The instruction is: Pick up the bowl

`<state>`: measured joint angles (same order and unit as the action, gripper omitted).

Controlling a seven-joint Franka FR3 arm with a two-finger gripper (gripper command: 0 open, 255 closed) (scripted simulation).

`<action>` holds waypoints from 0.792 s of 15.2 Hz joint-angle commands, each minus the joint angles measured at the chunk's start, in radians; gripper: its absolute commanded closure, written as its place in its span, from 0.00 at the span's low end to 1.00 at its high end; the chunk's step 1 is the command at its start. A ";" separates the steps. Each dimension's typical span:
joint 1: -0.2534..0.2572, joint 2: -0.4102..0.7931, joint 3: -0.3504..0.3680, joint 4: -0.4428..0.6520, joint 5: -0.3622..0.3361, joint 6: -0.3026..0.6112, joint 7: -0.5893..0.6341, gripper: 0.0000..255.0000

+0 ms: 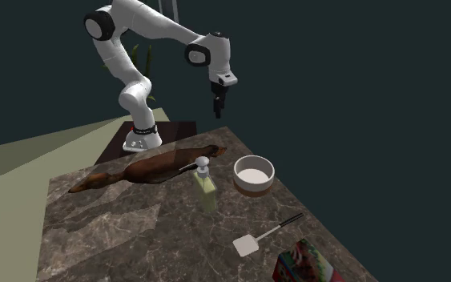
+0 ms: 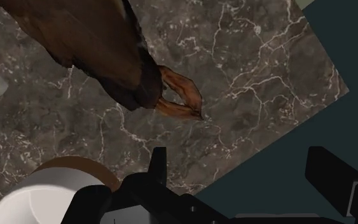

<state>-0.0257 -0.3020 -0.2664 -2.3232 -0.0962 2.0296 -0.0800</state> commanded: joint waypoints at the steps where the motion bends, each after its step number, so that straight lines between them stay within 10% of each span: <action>1: -0.005 0.071 -0.027 0.036 0.013 0.037 -0.038 0.00; 12: -0.063 0.503 -0.100 0.339 0.188 0.150 -0.255 0.00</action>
<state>-0.0800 0.1642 -0.3650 -2.0085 0.0740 2.1693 -0.3158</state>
